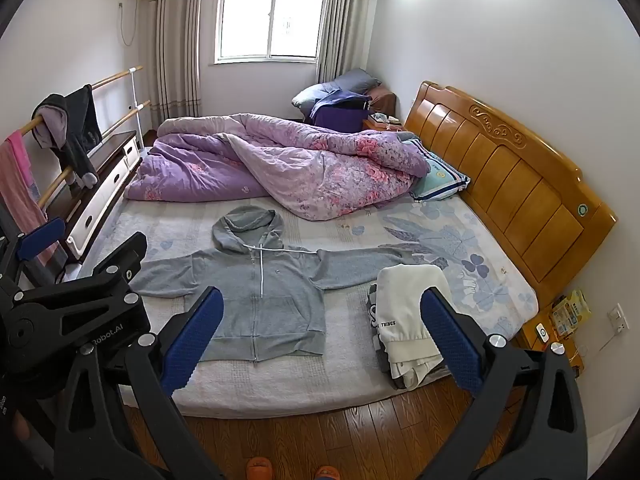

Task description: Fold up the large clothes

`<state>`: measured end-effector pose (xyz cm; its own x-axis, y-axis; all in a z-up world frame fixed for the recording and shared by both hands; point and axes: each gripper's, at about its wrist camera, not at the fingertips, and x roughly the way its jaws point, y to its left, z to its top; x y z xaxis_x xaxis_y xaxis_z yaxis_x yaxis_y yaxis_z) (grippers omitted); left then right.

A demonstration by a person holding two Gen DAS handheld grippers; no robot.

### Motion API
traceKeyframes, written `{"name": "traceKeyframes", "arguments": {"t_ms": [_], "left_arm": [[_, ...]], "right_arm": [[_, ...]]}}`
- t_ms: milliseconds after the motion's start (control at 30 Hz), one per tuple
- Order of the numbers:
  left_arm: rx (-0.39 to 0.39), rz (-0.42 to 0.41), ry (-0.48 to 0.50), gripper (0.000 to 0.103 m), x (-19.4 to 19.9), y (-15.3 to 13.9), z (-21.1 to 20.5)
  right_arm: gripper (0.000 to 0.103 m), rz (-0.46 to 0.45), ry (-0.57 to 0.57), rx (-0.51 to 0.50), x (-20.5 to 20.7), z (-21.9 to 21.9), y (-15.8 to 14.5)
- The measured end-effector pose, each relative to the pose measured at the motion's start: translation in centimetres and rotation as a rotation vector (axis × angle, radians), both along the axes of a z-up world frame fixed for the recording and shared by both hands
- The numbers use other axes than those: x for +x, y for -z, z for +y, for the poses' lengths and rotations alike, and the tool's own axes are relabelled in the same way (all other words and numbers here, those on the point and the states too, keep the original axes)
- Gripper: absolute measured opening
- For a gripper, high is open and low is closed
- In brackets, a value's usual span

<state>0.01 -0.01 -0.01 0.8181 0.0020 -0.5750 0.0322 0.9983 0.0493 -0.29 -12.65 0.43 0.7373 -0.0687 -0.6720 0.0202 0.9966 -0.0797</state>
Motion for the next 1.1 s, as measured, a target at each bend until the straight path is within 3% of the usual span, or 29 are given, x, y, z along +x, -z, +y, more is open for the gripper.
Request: {"name": "traceKeyframes", "arguments": {"t_ms": [1100], "left_arm": [[0.001, 0.003, -0.003, 0.098, -0.11, -0.01, -0.04]], "right_arm": [[0.095, -0.002, -0.004, -0.009, 0.46, 0.79, 0.67]]}}
